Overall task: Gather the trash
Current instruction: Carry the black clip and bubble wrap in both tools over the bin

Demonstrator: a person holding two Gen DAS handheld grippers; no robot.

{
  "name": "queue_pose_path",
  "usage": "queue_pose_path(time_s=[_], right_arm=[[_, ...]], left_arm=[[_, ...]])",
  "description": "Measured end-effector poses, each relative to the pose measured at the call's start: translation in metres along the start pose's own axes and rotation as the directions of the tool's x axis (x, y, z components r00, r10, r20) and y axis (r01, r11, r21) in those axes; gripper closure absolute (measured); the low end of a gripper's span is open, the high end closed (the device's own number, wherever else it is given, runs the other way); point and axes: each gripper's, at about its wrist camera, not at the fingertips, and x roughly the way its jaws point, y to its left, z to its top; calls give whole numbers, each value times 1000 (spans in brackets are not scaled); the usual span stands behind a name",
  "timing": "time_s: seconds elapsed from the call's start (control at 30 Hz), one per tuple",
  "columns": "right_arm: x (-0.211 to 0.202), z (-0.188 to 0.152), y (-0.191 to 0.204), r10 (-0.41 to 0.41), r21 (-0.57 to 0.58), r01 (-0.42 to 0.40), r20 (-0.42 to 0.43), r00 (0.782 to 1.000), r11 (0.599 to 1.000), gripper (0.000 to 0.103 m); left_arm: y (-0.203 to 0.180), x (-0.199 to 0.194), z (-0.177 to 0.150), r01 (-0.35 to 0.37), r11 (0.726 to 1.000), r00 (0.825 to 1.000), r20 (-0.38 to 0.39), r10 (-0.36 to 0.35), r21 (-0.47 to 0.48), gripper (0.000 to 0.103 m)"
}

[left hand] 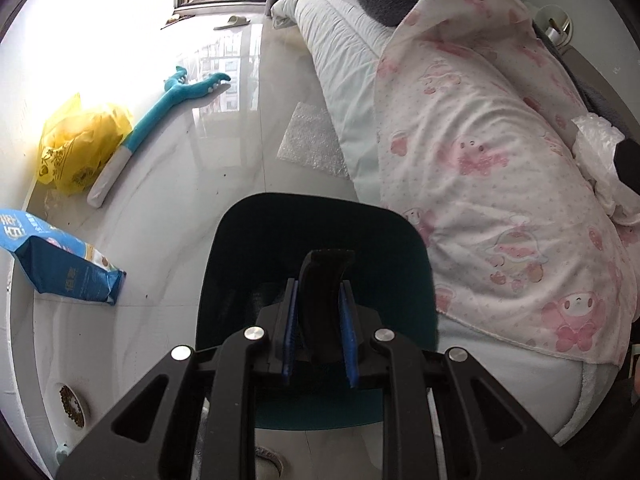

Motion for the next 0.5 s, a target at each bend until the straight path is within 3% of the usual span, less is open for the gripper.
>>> queue_pose_path(time_s=[0.1,0.17,0.23,0.5], right_arm=[[13,-1,10,8,-9,-8,-23,1000,1000,38],[21,-3,15,11,-10,-12,-40,999,1000,38],[31,-6,20,12,-14,-13,-64,998,1000,38],[68,-16,37,17,-21,-20,-139,990,1000,38]], left_arm=[[16,9,-5,-7,999,998,-58,5,-38,76],[28,10,-10,-12,998,998,-70,8,-57,55],[37,10,-14,-23,997,997,-80,17,-70,47],[65,-8,-20,-33,994,998,-55,27,-108,36]])
